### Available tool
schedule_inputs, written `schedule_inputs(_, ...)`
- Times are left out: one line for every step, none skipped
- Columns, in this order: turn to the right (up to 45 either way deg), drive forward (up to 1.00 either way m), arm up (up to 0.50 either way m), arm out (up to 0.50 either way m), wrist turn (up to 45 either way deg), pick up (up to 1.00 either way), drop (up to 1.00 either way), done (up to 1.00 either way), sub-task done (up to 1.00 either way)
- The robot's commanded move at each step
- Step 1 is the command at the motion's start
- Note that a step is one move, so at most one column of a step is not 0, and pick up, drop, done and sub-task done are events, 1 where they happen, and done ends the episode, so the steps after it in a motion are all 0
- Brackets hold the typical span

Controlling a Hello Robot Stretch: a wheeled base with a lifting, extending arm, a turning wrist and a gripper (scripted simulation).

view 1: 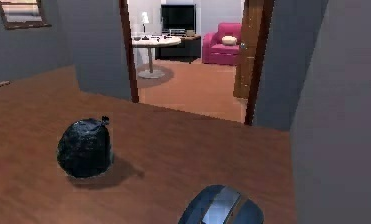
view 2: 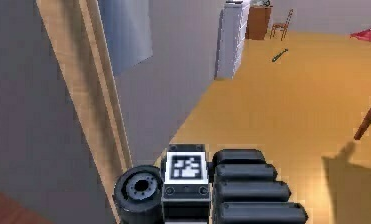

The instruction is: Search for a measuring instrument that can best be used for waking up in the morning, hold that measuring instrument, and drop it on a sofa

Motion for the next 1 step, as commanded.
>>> schedule_inputs(3.0, 0.00, 0.00, 0.00, 0.0, 0.00, 0.00, 0.00, 0.00)
